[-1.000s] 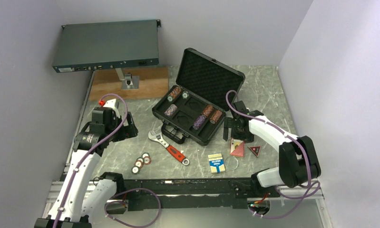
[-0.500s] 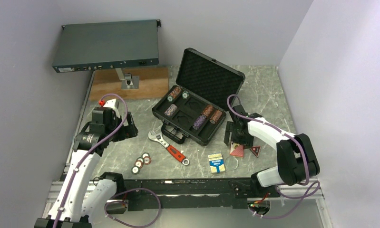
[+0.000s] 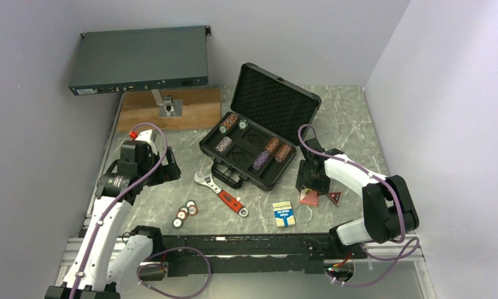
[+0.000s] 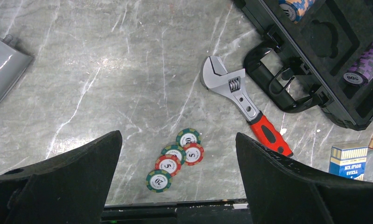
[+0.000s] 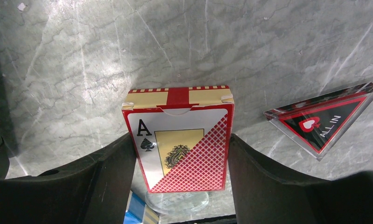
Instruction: Pack up texas hold em set
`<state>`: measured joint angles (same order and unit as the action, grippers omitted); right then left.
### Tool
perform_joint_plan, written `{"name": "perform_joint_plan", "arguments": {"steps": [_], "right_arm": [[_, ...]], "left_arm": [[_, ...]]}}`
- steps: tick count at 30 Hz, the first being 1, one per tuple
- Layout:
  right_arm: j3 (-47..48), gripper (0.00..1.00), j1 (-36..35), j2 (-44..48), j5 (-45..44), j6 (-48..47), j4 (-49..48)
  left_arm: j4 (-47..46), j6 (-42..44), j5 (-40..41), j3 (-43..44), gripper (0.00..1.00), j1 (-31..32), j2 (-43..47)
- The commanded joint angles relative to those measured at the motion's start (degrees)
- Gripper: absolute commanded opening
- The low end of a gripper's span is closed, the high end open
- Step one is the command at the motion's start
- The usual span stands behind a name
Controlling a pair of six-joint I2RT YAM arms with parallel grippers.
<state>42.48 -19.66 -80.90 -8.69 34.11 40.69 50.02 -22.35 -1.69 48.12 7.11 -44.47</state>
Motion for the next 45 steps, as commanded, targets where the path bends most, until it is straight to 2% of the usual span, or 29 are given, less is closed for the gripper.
{"name": "perform_joint_plan", "arguments": {"steps": [1,12,15,22,32,39,45], "right_arm": [[2.79,0.38,-0.16,1.55,-1.44,-1.14,1.77],[22.18,0.26,-0.79,0.08,0.24,-13.79,8.47],[28.56,0.13,-1.25,-0.74,1.8,-18.19,9.76],[40.81,0.0,-3.4,-5.26,5.88,-27.64,10.52],[42.9,0.0,-12.16,-6.0,2.69,-41.25,-3.76],[49.77,0.0,-15.71,-14.88,-2.77,-46.41,-6.89],[53.72,0.0,-16.74,-20.77,-0.53,-49.86,-10.53]], "left_arm": [[-1.11,-0.6,-0.06,0.22,0.99,0.0,0.31],[-1.2,-0.68,-0.09,0.25,0.99,0.0,0.16],[-1.07,-0.68,0.11,0.2,0.99,0.0,0.39],[-1.08,-0.74,0.29,0.22,0.99,0.0,-0.05],[-1.3,-0.59,0.05,0.07,0.99,0.0,0.96],[-1.97,-0.18,-0.57,-0.43,0.99,0.0,1.33],[-2.12,0.1,-1.01,-0.42,0.99,0.0,1.88]]}}
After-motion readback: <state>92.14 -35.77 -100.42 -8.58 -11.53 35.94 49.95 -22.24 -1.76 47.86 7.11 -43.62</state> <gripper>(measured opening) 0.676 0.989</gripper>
